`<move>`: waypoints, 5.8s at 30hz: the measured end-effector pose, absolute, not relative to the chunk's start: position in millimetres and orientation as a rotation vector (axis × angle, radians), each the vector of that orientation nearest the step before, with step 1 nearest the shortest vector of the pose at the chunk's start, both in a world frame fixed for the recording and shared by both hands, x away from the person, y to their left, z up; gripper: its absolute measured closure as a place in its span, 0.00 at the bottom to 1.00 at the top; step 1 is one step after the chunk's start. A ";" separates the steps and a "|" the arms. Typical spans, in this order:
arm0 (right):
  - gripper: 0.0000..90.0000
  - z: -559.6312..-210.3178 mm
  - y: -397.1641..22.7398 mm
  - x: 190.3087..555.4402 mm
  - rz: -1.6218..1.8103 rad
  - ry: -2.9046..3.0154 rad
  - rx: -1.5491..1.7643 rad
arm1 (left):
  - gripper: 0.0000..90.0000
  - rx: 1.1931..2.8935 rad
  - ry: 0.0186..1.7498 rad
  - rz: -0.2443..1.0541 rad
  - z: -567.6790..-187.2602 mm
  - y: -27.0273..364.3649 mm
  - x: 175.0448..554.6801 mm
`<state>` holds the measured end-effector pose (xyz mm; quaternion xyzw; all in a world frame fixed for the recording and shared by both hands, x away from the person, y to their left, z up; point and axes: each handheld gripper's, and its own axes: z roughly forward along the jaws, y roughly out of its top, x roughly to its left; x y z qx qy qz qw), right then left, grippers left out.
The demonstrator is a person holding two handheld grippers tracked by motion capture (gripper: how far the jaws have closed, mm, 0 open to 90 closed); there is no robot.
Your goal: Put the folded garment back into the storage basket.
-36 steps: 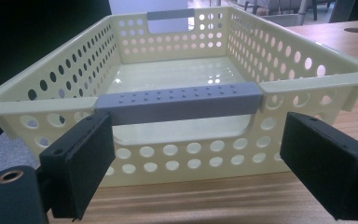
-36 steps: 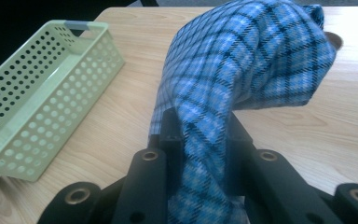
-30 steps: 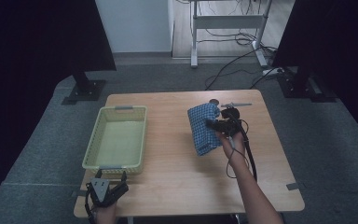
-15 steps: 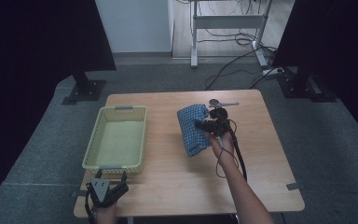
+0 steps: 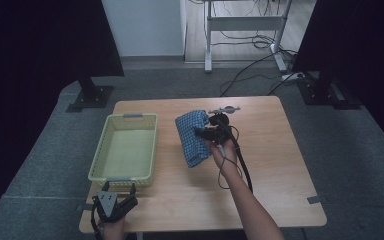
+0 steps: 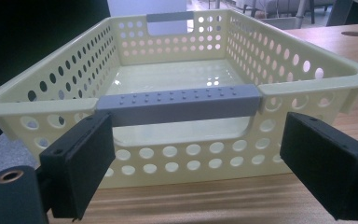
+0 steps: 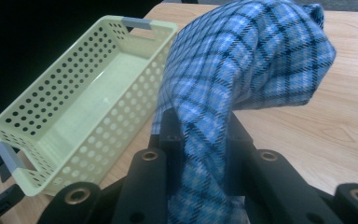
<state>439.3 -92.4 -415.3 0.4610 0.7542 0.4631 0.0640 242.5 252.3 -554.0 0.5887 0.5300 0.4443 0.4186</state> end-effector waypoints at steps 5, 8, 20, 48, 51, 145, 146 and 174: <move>0.84 -413.4 -77.6 439.0 1.416 2.287 1.380 | 0.11 1.474 1.329 1.112 -554.0 252.8 242.3; 0.84 -412.4 -67.2 439.2 1.426 2.299 1.374 | 0.11 1.477 1.329 1.112 -554.0 252.5 242.6; 0.84 -409.9 -22.4 440.1 1.473 2.338 1.329 | 0.11 1.469 1.331 1.109 -554.0 253.2 242.4; 0.84 -406.1 67.4 436.8 1.616 2.380 1.268 | 0.11 1.471 1.322 1.095 -554.0 254.1 242.4; 0.83 -406.6 76.1 436.3 1.617 2.384 1.265 | 0.11 1.471 1.322 1.094 -554.0 254.2 242.4; 0.06 -458.2 130.7 434.6 1.390 2.577 1.203 | 0.11 1.468 1.323 1.080 -554.0 254.9 242.7; 0.06 -456.7 129.7 433.2 1.397 2.570 1.204 | 0.11 1.470 1.322 1.082 -553.9 254.9 242.6; 0.02 -443.6 88.7 412.6 1.568 2.506 1.083 | 0.11 1.463 1.327 1.083 -554.0 255.1 242.4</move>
